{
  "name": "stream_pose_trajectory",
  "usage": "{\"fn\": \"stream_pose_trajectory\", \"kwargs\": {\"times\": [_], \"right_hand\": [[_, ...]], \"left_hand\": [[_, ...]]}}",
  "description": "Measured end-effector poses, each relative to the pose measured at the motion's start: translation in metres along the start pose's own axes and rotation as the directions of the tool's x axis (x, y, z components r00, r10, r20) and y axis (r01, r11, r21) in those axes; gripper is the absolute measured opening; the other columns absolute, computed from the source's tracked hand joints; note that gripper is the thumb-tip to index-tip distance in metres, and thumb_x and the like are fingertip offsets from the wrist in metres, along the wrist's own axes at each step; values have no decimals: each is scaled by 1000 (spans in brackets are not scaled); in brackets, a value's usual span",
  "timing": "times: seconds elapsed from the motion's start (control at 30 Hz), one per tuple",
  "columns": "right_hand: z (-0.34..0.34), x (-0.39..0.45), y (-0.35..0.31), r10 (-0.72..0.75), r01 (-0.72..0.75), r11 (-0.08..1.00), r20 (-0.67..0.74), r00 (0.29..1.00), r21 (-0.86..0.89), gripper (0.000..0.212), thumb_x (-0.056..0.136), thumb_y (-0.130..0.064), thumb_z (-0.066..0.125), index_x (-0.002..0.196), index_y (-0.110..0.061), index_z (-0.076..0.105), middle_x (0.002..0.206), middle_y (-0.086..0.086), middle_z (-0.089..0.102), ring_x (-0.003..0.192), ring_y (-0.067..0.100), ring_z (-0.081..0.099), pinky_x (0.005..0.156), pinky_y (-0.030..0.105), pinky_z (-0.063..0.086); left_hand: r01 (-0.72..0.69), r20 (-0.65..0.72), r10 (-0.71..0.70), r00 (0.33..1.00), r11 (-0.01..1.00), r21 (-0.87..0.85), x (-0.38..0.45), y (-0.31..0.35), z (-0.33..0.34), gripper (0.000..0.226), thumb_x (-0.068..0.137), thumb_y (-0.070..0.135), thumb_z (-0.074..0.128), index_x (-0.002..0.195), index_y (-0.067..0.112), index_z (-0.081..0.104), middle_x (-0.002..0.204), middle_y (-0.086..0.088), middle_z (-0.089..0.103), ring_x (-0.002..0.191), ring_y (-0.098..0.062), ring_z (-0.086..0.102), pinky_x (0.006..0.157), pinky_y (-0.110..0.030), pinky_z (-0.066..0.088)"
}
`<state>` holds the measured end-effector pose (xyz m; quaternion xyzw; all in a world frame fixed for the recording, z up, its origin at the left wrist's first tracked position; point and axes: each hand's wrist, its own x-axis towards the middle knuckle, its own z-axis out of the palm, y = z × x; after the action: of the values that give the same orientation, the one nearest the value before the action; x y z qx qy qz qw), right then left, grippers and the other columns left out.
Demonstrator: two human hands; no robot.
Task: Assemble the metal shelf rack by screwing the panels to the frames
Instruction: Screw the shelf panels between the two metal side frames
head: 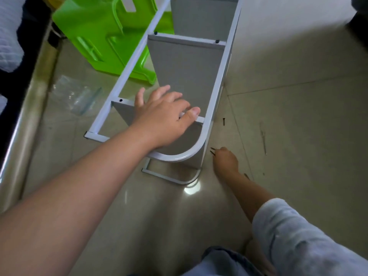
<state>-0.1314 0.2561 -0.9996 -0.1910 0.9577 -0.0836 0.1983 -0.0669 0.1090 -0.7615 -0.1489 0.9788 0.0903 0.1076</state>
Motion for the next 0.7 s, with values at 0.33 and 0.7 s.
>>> {"fn": "stream_pose_trajectory", "kwargs": {"times": [0.33,0.7], "right_hand": [[-35,-31,17,50,-46,919,0,999,391,14,86,-8,51,88,1,61,83,17,61,74,23,54,63,24,38],[-182,-85,-42,35,419,658,-581,813,626,14,84,3,54,82,-6,64,72,-12,48,68,11,52,70,25,50]], "left_hand": [[-31,-28,32,999,999,12,1,-2,1,47,97,49,22,132,30,47,152,7,25,143,-12,6,113,-44,-4],[28,-79,-18,997,992,126,-25,-61,-10,59,100,40,23,150,13,5,158,0,-4,145,-13,-9,116,-39,-3]]}}
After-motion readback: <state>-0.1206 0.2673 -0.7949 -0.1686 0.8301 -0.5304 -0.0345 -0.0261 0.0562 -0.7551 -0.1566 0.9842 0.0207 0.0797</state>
